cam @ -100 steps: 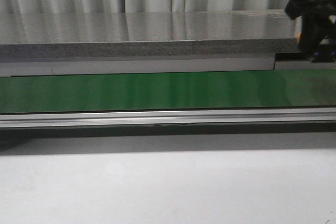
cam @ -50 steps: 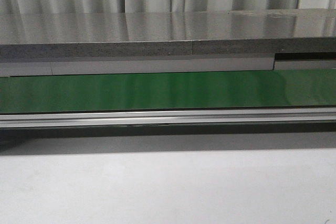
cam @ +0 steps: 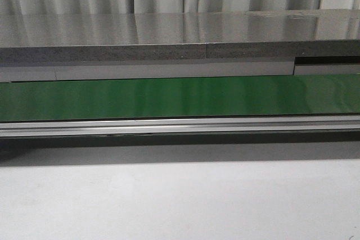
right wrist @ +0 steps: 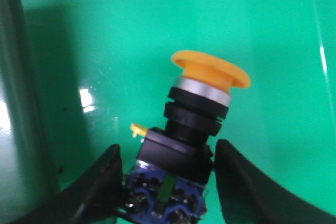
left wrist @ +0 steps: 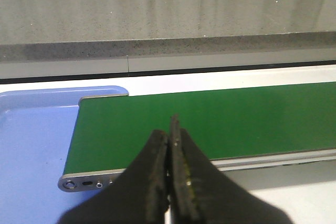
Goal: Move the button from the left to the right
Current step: 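Carry the switch with the right gripper over the green tray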
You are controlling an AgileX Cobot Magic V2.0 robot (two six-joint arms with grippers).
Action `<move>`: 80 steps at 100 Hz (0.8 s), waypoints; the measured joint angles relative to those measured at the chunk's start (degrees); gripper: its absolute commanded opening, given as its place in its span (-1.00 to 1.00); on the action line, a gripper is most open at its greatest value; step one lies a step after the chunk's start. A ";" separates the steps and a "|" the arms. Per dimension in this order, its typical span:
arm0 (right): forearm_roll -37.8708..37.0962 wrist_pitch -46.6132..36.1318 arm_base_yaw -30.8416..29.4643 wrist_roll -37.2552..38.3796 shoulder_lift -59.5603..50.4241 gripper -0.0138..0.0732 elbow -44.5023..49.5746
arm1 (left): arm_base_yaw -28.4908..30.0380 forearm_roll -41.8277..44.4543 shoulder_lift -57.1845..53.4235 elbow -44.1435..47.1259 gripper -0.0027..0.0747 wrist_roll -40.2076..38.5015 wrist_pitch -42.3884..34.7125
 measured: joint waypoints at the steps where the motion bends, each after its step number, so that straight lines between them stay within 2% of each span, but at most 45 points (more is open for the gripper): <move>1: 0.00 0.00 0.00 0.00 0.15 -0.19 0.00 | 0.00 0.00 0.00 0.00 -0.98 0.00 0.00; 14: 1.74 0.00 0.00 0.00 1.30 -0.15 -0.10 | 0.00 0.00 0.00 0.00 -0.98 0.00 0.00; 38: 4.93 0.00 0.00 -0.13 2.21 0.09 -0.19 | 0.00 0.00 0.00 0.00 -0.99 0.00 0.00; 58: 5.18 0.00 0.00 -0.13 2.25 0.10 -0.19 | 0.00 0.00 0.00 0.00 -0.98 0.00 0.00; 80: 5.28 0.00 0.00 -0.13 2.25 0.58 -0.19 | 0.00 0.00 0.00 0.00 -0.98 0.00 0.00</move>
